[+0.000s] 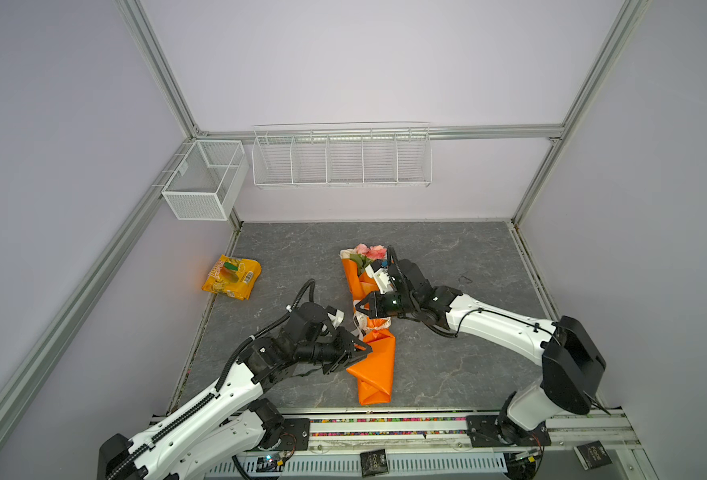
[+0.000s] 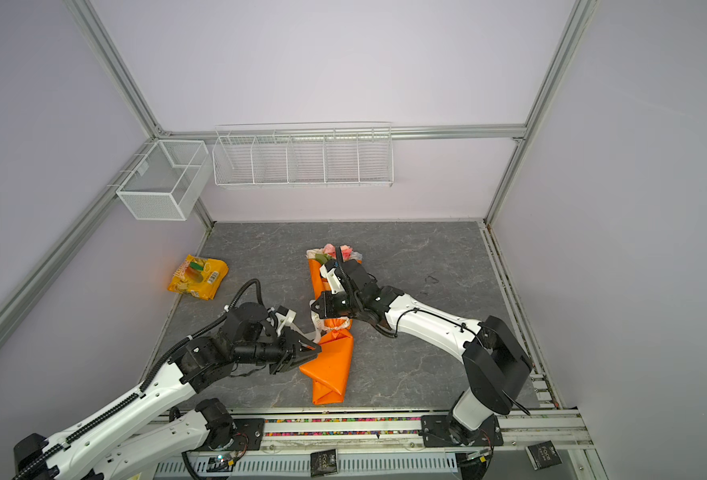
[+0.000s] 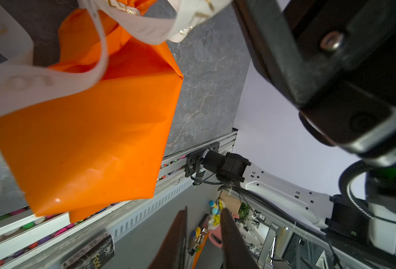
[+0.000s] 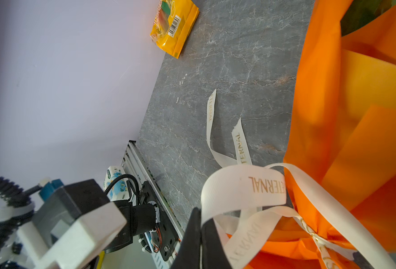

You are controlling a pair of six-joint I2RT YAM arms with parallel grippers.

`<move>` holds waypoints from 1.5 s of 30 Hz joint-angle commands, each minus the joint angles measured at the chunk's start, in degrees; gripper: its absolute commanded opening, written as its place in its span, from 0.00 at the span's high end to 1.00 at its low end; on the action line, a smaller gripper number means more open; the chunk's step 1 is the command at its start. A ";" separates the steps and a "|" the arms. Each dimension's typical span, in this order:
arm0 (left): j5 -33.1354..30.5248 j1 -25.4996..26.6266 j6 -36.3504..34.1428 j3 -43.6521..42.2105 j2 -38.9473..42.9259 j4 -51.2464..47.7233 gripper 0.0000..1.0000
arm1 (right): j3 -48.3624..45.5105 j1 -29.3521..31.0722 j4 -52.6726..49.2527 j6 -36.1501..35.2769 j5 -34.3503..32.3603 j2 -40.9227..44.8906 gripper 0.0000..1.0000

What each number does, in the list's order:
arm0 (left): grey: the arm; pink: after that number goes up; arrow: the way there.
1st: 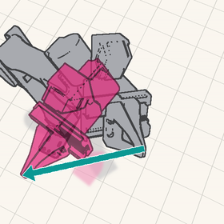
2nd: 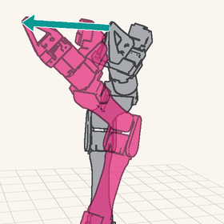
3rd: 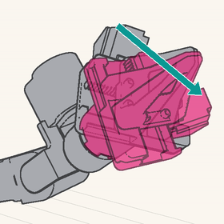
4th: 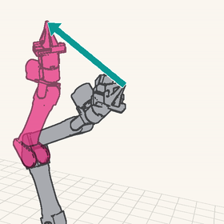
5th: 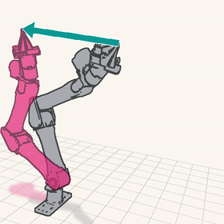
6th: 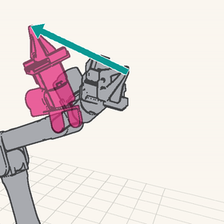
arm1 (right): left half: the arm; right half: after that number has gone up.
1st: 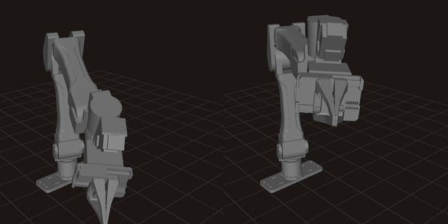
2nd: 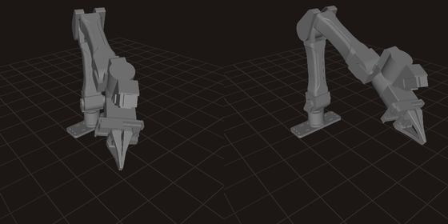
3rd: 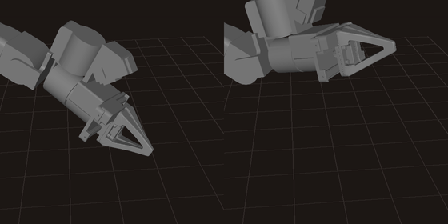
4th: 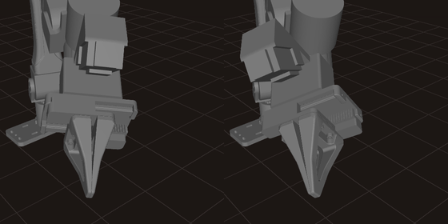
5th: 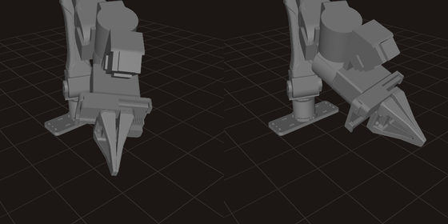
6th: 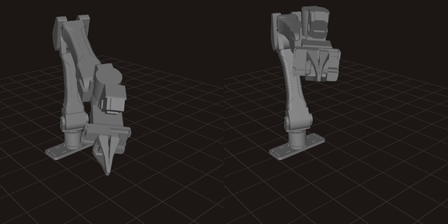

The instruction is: Tie the bouquet of fake flowers

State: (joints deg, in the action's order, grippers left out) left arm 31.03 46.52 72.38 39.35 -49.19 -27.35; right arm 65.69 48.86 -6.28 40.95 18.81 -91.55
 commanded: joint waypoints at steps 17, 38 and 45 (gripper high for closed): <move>-16.60 -10.85 -46.42 4.57 -2.20 -3.22 0.37 | -0.83 0.27 2.68 3.62 -1.52 -0.55 0.93; -7.12 -10.85 -55.57 4.53 -17.19 16.07 0.50 | -0.64 0.38 3.61 8.16 -1.87 -1.26 0.91; -10.72 -10.92 -54.27 4.07 -16.86 18.94 0.71 | -0.70 0.36 1.71 7.87 -2.45 -1.20 0.89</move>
State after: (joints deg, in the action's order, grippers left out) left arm 22.22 35.90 18.15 41.67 -66.57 -12.38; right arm 65.58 48.84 -3.11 48.23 15.90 -92.23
